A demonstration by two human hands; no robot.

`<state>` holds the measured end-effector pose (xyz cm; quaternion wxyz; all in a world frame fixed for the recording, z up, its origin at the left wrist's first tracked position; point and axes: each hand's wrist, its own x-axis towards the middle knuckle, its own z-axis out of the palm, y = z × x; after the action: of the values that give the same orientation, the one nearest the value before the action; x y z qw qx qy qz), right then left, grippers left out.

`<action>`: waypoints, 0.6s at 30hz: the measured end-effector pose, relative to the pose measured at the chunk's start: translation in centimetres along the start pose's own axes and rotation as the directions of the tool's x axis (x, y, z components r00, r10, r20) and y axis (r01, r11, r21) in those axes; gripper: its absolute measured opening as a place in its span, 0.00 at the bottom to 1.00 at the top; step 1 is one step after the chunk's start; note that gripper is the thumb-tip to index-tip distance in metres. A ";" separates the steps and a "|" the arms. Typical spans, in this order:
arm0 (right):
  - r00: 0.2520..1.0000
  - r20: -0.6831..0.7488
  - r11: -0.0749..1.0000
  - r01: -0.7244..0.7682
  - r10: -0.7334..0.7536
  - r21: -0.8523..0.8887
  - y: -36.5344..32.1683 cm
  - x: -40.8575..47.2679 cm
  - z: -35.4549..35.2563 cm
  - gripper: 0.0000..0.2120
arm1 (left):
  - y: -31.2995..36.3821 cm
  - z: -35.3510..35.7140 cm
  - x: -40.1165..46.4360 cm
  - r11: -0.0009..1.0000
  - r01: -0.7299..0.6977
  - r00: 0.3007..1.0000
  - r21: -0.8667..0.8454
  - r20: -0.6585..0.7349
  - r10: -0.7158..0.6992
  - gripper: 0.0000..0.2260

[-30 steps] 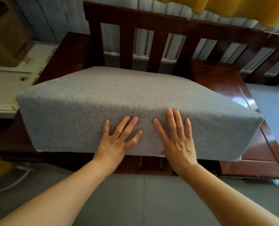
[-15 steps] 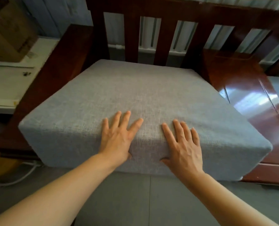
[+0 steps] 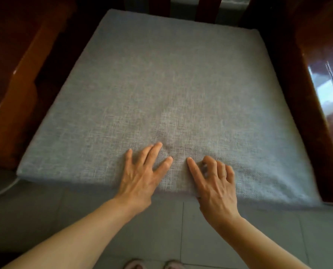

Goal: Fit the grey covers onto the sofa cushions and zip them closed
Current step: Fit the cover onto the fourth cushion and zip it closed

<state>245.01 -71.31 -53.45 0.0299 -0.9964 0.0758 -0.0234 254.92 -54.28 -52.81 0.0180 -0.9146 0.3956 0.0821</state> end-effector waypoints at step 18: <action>0.945 0.311 0.985 -0.140 0.101 0.105 4.5 5.7 4.0 0.37 | 0.3 3.9 8.8 0.942 0.204 0.972 -0.268 0.173 -0.161 0.33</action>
<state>250.19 -76.41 -57.51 0.1051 -0.9777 0.1294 0.1278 260.10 -60.50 -58.12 -0.0766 -0.9318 0.2905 0.2038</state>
